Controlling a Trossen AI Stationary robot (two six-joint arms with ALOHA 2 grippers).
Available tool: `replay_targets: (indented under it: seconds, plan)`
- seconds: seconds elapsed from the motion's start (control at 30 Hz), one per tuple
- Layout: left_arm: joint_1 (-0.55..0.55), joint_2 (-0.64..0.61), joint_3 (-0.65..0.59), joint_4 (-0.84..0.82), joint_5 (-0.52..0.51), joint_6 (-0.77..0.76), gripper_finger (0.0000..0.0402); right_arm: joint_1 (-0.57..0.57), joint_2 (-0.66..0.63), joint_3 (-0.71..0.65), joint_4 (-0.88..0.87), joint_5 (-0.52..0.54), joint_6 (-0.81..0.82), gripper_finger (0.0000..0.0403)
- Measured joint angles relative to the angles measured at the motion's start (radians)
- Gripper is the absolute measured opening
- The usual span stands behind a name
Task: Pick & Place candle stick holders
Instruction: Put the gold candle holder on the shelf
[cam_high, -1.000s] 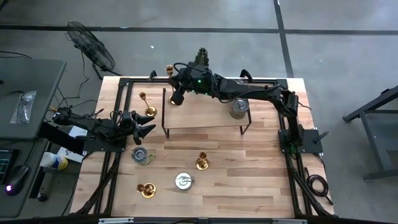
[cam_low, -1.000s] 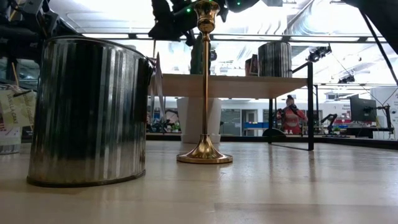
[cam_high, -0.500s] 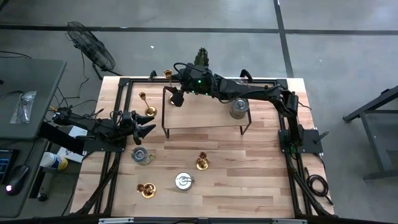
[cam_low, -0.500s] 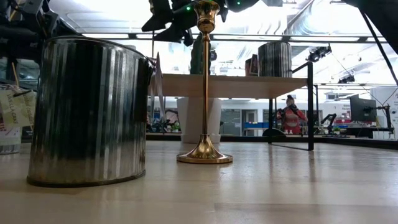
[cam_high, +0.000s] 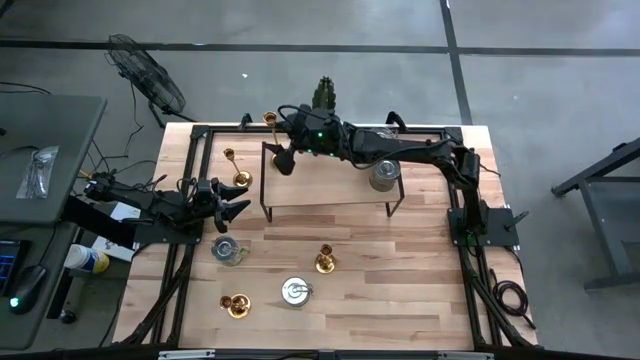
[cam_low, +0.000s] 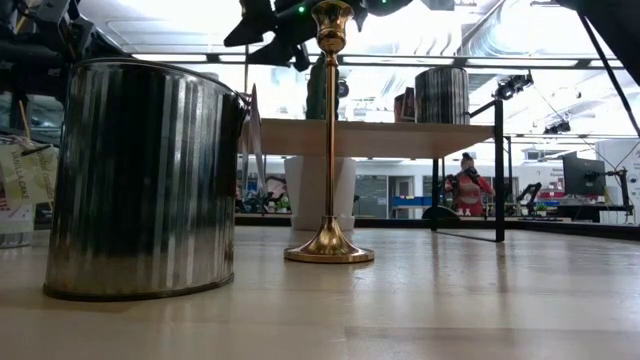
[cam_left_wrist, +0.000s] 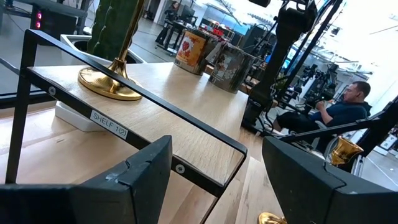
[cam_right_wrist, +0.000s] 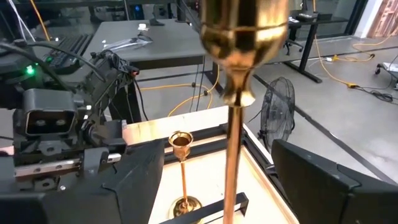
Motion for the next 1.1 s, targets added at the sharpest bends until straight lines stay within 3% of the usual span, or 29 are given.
replay_targets:
  seconds: [0.53, 0.77, 1.1]
  plan:
    - [0.000, 0.000, 0.000, 0.000, 0.000, 0.000, 0.0245, 0.038, -0.227, -0.262, 0.006, -0.005, -0.007, 0.0291]
    - [0.000, 0.000, 0.000, 0.000, 0.000, 0.000, 0.0245, 0.081, -0.402, -0.446, 0.010, -0.022, -0.028, 0.0291]
    - [0.000, 0.000, 0.000, 0.002, -0.001, 0.000, 0.0245, 0.204, -0.651, -0.674, 0.003, 0.034, -0.030, 0.0291]
